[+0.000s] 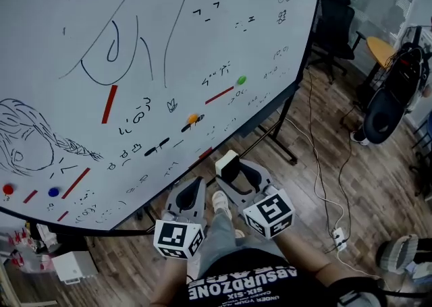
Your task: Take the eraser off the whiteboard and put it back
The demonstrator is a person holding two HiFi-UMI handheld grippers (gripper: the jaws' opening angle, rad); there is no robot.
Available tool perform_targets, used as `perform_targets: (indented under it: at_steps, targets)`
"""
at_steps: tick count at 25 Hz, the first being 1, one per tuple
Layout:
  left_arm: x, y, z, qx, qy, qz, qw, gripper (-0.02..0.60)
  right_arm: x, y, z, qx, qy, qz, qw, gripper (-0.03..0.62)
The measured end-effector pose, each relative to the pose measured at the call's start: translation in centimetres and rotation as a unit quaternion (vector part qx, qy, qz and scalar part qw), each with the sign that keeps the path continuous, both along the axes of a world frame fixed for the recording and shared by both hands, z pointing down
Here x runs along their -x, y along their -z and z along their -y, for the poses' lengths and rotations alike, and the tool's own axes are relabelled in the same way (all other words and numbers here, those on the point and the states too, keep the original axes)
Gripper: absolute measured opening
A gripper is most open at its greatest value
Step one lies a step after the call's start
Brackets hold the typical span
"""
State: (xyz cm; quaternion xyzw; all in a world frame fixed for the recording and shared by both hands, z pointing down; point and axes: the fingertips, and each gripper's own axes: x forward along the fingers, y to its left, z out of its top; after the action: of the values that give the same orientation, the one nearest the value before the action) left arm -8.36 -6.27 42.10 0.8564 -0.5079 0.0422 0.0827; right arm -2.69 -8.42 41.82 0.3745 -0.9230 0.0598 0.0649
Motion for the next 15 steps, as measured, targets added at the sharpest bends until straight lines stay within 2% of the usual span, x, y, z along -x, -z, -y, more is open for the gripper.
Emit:
perform_targets:
  at_steps: [15]
  targets:
    - [1.9,-0.4,1.0,0.007,0.025,0.001,0.9997,0.006,2.2,-0.9,3.4,-0.006,0.018,-0.018,1.0,0.232]
